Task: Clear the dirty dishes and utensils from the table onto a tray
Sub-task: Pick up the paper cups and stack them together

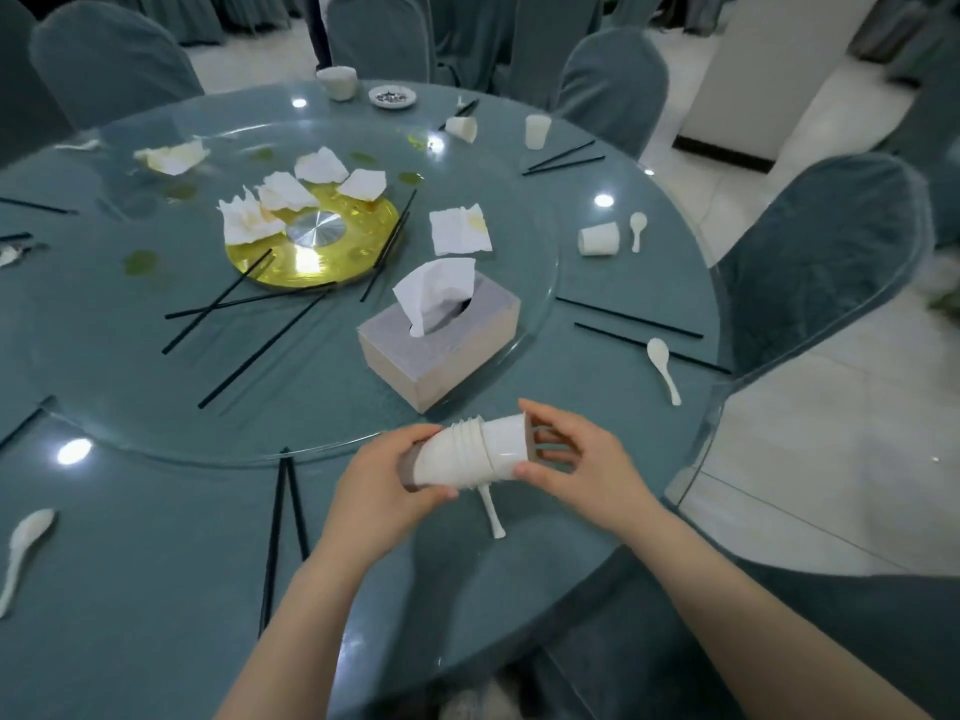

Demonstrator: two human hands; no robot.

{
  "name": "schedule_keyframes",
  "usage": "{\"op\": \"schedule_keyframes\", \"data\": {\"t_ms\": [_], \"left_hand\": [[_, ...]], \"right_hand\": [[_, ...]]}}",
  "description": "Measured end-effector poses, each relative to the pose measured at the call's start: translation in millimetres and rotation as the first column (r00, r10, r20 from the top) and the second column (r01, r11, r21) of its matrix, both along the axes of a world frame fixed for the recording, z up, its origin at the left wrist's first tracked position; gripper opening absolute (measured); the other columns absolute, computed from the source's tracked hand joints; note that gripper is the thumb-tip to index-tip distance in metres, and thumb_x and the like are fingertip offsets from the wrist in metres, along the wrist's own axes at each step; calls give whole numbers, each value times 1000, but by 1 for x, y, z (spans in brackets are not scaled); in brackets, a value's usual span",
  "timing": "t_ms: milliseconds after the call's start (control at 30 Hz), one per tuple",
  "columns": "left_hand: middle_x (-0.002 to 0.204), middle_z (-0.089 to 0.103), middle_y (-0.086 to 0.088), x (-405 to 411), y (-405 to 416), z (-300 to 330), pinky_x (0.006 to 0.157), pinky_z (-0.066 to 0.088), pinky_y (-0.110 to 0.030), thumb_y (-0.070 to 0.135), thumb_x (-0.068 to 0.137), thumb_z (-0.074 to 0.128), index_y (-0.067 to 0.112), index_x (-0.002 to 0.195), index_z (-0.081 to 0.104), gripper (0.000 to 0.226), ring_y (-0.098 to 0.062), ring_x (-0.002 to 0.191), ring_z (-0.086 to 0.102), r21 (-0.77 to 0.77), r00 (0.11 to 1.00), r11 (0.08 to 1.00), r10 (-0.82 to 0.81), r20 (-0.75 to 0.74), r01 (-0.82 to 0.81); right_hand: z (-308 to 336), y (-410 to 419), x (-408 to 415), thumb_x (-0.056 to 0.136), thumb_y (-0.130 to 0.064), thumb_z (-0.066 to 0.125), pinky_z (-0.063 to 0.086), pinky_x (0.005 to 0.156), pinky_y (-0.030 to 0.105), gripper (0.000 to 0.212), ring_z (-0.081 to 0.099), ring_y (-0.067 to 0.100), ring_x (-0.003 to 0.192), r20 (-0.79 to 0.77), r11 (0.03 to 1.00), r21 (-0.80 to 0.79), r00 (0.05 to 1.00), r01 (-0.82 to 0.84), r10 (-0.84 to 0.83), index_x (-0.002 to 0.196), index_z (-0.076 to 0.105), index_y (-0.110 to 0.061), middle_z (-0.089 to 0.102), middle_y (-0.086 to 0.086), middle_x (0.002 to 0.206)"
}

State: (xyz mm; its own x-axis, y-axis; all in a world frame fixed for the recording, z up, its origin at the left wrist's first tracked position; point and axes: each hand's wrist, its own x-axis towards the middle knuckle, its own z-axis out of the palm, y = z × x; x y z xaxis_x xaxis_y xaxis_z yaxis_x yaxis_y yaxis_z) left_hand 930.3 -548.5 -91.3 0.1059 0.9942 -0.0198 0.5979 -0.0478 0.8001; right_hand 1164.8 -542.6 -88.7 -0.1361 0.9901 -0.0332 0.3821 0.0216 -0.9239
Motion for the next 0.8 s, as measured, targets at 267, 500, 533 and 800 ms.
{"op": "schedule_keyframes", "data": {"t_ms": [267, 500, 533, 800], "left_hand": [[107, 60, 27, 83, -12, 35, 85, 38, -16, 26, 60, 87, 38, 115, 64, 61, 0, 101, 55, 75, 962, 962, -257, -96, 264], [92, 60, 34, 206, -70, 67, 73, 33, -1, 37, 57, 86, 49, 102, 63, 52, 8, 87, 52, 92, 900, 903, -400, -170, 419], [92, 62, 34, 224, -83, 70, 74, 34, -2, 38, 56, 86, 51, 98, 62, 50, 8, 87, 54, 81, 892, 893, -428, -145, 442], [101, 67, 26, 358, -177, 81, 82, 45, -20, 33, 57, 87, 41, 106, 66, 54, 6, 96, 59, 66, 872, 871, -489, 10, 487]], "right_hand": [[34, -59, 75, 81, -28, 72, 51, 84, 17, 54, 65, 3, 96, -11, 994, -55, 995, 98, -99, 125, 48, -50, 58, -28, 116], [58, -152, 188, 72, 4, 77, 53, 85, 24, 63, 64, 10, 102, -169, 985, -29, 970, 170, -172, 115, 57, -38, 61, -5, 119], [62, -168, 204, 71, 4, 78, 53, 84, 23, 64, 64, 9, 100, -151, 986, -17, 975, 164, -165, 114, 57, -38, 62, -6, 116], [92, -279, 333, 69, -22, 78, 54, 89, 29, 58, 62, 9, 105, -116, 974, 47, 970, 220, -214, 115, 57, -50, 63, -13, 118]]}}
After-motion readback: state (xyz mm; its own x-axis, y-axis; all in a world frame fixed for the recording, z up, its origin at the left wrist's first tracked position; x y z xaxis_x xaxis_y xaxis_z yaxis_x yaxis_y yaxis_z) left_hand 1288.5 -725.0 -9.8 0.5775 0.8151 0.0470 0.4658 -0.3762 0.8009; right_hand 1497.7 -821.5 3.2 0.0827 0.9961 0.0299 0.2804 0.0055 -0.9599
